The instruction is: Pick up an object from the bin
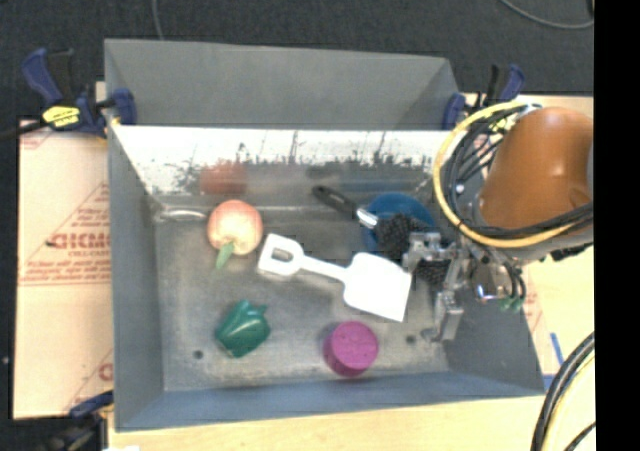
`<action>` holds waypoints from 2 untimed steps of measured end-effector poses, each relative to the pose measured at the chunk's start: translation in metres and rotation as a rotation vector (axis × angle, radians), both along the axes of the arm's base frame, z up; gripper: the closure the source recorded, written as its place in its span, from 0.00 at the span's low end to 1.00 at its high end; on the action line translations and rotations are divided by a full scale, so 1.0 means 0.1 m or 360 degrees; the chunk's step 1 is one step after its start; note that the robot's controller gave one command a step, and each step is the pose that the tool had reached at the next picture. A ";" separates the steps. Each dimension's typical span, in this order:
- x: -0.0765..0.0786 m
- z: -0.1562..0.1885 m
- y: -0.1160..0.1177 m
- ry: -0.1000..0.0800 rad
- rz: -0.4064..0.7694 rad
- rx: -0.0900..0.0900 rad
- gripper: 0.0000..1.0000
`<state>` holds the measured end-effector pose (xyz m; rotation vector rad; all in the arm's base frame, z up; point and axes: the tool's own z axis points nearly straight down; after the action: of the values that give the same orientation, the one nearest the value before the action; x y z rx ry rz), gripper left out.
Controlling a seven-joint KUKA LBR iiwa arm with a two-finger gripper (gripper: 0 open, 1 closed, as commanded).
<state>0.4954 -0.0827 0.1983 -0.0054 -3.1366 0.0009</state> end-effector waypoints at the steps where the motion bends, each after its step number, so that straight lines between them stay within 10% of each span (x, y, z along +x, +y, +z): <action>1: 0.02 0.04 0.00 -0.0013 0.0008 -0.0002 0.00; 2: 0.55 -1.31 0.40 -0.0013 0.0008 -0.0001 0.00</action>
Offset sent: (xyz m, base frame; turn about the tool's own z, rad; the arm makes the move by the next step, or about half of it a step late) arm 0.0536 0.0403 -0.1283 -0.0022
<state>0.5508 -0.0424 0.0678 0.0022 -3.1447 0.0016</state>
